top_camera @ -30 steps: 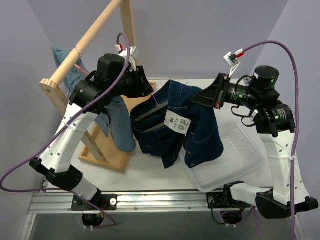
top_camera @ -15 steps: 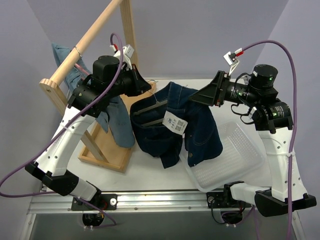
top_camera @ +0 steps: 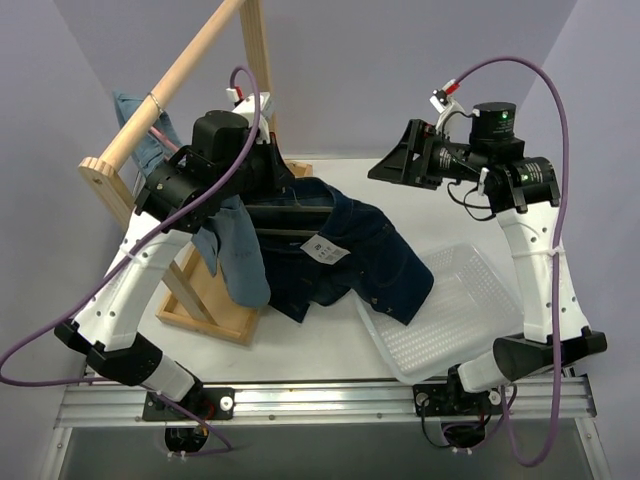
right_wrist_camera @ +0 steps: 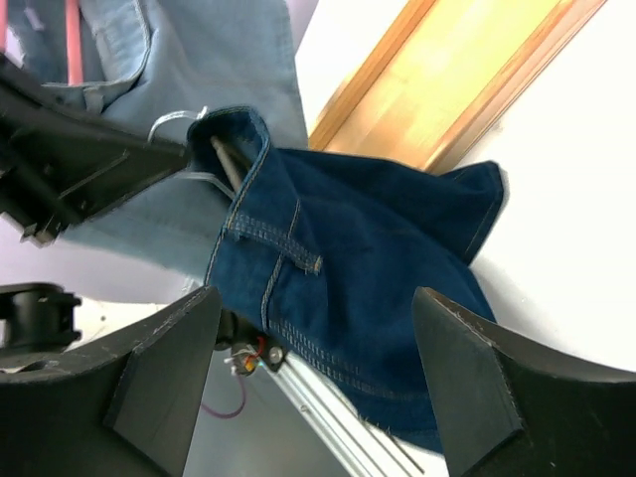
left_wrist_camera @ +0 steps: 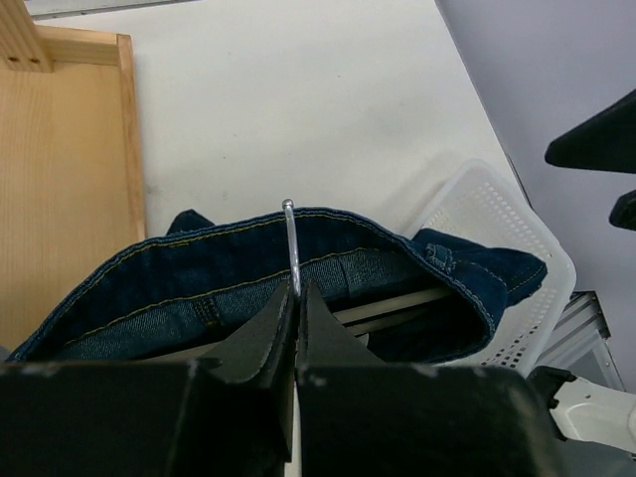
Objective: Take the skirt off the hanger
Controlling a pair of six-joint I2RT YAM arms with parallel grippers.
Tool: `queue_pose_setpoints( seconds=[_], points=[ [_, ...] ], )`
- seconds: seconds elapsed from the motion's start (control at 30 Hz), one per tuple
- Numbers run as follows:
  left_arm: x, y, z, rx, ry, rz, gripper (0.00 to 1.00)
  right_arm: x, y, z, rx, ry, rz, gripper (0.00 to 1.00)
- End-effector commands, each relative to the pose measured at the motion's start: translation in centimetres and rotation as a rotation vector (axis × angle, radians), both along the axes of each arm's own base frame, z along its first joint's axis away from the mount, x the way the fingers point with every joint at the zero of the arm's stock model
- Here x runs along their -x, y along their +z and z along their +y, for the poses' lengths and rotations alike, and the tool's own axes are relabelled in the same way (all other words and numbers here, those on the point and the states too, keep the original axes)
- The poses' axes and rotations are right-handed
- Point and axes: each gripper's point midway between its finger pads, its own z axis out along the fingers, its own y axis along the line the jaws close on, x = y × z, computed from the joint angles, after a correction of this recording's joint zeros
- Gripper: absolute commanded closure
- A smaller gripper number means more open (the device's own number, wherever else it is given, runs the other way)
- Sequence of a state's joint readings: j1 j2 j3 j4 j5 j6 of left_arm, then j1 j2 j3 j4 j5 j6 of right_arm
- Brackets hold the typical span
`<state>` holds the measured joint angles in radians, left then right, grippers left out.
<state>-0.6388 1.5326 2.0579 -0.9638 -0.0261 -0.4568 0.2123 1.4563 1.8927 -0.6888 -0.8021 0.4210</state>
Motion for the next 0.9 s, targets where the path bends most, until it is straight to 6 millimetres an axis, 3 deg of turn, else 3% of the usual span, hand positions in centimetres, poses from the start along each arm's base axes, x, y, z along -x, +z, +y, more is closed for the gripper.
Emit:
queue_pose_setpoints(
  seconds=[0.0,0.1,0.13,0.23,0.3,0.33,0.37,0.47,0.63,0.87],
  points=[
    [-0.4,4.1,0.2,0.018,0.022,-0.133,0.98,0.4,1.3,1.0,0.037,0.029,-0.061,0.27],
    [-1.0,3.3,-0.4,-0.041,0.040,-0.127,0.98,0.1,1.1,2.7,0.095,0.026,-0.066,0.27],
    [-1.1,3.3,-1.0,-0.074,0.027,-0.132,0.98,0.8,-0.2,4.7,0.133,0.075,-0.033,0.27],
    [-2.0,3.1,-1.0,-0.148,0.058,-0.139,0.98,0.8,-0.4,5.8,0.216,0.032,-0.041,0.29],
    [-2.4,2.9,-1.0,-0.175,0.071,-0.134,0.98,0.0,-0.8,5.5,0.241,-0.021,-0.031,0.30],
    [-2.8,1.7,-1.0,-0.215,0.077,-0.106,0.98,-0.1,-0.9,5.3,0.249,-0.035,-0.029,0.32],
    [-2.7,2.5,-0.9,-0.204,0.084,-0.124,0.98,-0.2,-1.1,5.1,0.260,-0.045,-0.028,0.32],
    [-2.9,1.9,-0.8,-0.226,0.091,-0.106,0.98,-0.5,-1.6,4.4,0.303,-0.069,-0.027,0.34],
    [-3.0,1.8,-1.1,-0.222,0.080,-0.109,0.98,-0.8,-4.2,3.0,0.448,-0.104,0.000,0.38],
    [-3.2,1.4,-1.3,-0.236,0.076,-0.103,0.98,-0.8,-4.9,4.0,0.496,-0.074,-0.012,0.39]
  ],
)
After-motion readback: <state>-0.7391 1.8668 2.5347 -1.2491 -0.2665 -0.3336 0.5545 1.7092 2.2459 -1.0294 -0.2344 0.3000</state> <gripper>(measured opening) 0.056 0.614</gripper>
